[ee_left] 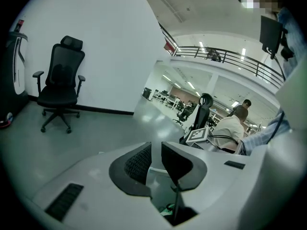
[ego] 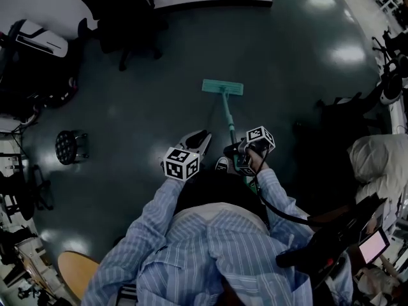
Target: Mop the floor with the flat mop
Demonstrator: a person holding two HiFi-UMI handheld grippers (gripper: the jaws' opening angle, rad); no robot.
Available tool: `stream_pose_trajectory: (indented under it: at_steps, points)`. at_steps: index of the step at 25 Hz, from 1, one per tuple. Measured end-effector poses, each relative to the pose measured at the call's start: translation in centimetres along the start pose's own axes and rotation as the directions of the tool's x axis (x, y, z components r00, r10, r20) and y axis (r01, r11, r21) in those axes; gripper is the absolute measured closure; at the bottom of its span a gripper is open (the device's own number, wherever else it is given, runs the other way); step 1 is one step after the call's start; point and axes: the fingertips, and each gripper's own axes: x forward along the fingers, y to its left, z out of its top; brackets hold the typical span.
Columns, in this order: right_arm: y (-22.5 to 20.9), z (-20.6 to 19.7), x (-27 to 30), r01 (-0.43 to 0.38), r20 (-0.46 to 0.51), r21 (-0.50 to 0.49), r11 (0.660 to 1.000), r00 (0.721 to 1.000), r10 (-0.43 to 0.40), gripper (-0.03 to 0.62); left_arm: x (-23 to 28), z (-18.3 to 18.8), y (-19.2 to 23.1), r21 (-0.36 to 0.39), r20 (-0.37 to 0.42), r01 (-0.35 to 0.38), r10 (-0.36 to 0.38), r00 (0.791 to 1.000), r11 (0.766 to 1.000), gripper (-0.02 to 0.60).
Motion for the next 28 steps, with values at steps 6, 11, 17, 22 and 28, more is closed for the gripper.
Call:
stream_pose_trajectory:
  at_steps: [6,11,17,22,28]
  points:
    - [4.3,5.7,-0.4,0.017,0.0,-0.012,1.0,1.0,-0.017,0.548,3.4,4.8,2.3,0.018,0.022,-0.004,0.003,1.0,1.0,0.512]
    - [8.1,10.9,-0.7,0.006,0.003,-0.013,1.0,1.0,-0.006,0.548,7.2,7.3,5.3,0.004,0.02,-0.006,0.006,1.0,1.0,0.512]
    - [14.2,17.4,-0.1,0.004,0.018,0.002,1.0,1.0,-0.004,0.549,11.1,11.5,10.7,0.004,-0.028,0.023,-0.023,0.999,1.0,0.512]
    - [20.2,23.6,0.5,0.001,0.037,0.018,1.0,0.999,-0.002,0.548,14.6,16.3,16.1,0.001,-0.049,0.038,-0.038,0.998,0.999,0.512]
    - [26.0,31.7,1.3,0.04,0.065,0.001,0.999,0.997,-0.04,0.549,18.1,20.9,21.6,0.001,-0.052,0.041,-0.041,0.998,0.999,0.512]
